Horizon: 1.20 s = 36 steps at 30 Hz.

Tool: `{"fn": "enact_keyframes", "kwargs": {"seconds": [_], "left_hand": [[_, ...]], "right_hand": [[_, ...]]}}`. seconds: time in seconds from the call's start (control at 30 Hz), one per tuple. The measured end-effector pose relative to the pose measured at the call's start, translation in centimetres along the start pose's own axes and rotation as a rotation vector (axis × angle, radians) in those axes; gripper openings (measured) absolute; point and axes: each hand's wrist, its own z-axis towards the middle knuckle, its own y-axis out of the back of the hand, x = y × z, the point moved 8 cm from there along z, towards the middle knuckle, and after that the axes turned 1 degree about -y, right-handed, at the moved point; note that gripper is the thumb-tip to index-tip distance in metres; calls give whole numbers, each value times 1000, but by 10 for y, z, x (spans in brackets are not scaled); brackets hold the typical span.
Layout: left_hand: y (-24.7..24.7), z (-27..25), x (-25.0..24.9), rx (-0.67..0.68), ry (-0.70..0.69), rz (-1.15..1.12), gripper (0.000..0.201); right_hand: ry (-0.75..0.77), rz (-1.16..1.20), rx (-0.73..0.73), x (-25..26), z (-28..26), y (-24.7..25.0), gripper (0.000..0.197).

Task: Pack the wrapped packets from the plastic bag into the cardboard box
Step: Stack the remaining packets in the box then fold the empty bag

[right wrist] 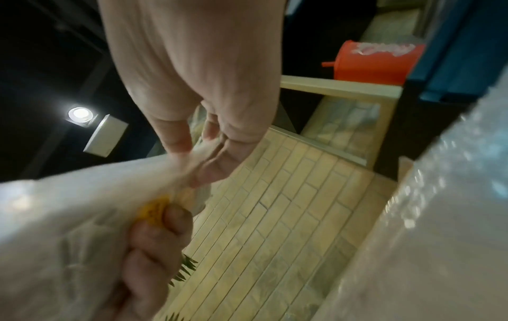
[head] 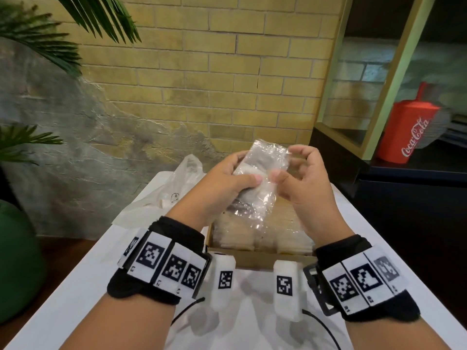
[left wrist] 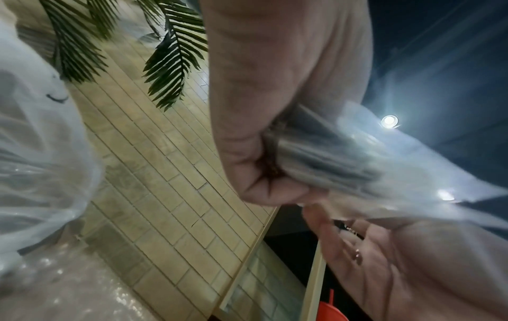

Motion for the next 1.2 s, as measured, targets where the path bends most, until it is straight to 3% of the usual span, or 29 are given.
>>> {"fn": "enact_keyframes", "kwargs": {"seconds": [0.13, 0.23, 0.33, 0.43, 0.53, 0.63, 0.77, 0.87, 1.03, 1.2], "left_hand": [[5, 0, 4, 8, 86, -78, 26], [-3, -4, 5, 80, 145, -120, 22], [-15, -9, 7, 147, 198, -203, 47], [-18, -12, 4, 124, 233, -295, 24], [-12, -7, 0, 69, 206, -415, 38], [1, -3, 0, -17, 140, -316, 50], [-10, -4, 5, 66, 89, -117, 31], [-25, -5, 7, 78, 74, -210, 13], [-22, 2, 6, -63, -7, -297, 12], [-16, 5, 11, -126, 14, -279, 12]], "right_hand": [[227, -480, 236, 21, -4, -14, 82], [336, -792, 380, 19, -9, -26, 74], [349, -652, 327, 24, -7, -21, 48], [268, -537, 280, 20, -4, -11, 26], [110, -444, 218, 9, 0, 1, 24], [-104, -227, 143, -4, 4, 12, 18], [-247, -129, 177, -15, 2, 8, 23], [-285, -77, 205, -19, -1, -4, 29], [-274, -54, 144, -20, 0, -9, 15], [-138, -285, 58, -15, 5, 2, 6]]}}
